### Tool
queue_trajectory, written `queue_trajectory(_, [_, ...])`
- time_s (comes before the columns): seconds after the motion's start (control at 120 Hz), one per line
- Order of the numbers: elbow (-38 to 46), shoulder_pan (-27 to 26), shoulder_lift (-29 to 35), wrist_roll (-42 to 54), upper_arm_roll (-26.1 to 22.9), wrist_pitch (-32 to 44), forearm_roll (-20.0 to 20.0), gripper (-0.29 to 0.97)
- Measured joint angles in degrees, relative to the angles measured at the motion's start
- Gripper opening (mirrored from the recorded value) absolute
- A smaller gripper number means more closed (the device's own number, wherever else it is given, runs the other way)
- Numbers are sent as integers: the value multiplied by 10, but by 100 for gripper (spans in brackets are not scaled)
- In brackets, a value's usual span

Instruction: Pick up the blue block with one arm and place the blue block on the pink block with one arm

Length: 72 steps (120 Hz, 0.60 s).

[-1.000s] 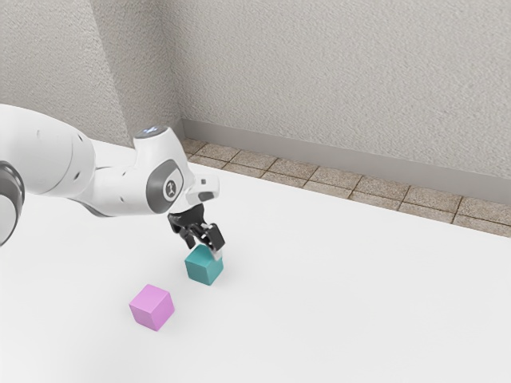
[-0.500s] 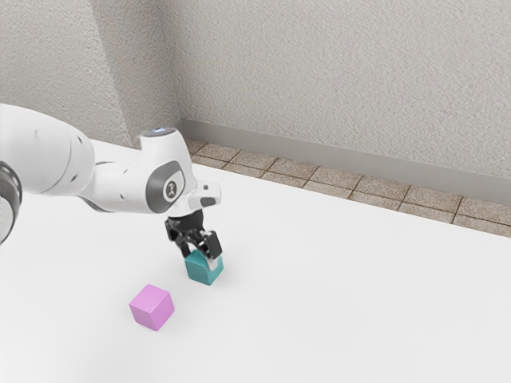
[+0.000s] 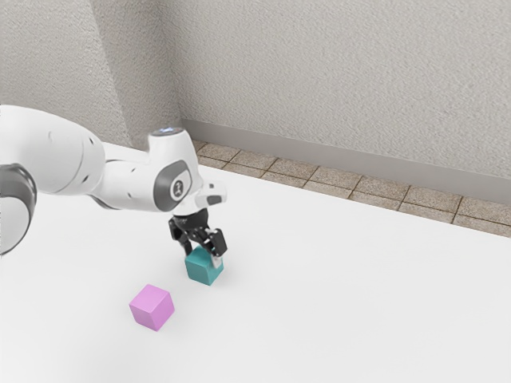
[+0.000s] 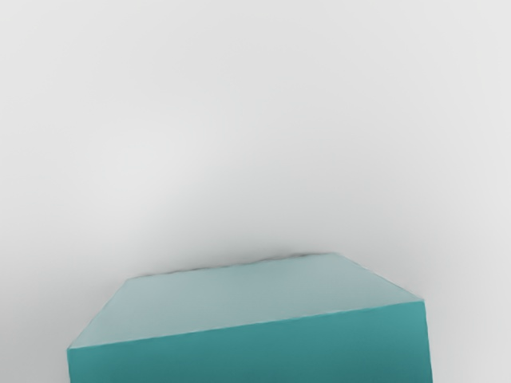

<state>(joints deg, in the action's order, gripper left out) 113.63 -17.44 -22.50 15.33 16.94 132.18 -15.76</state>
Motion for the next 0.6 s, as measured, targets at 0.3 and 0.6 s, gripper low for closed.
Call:
queue_trajectory(0.3, [-1,-1,-4,4,0,0,18,66])
queue_trajectory(0.6, [-10,0,-18,10,-3,3,22,66])
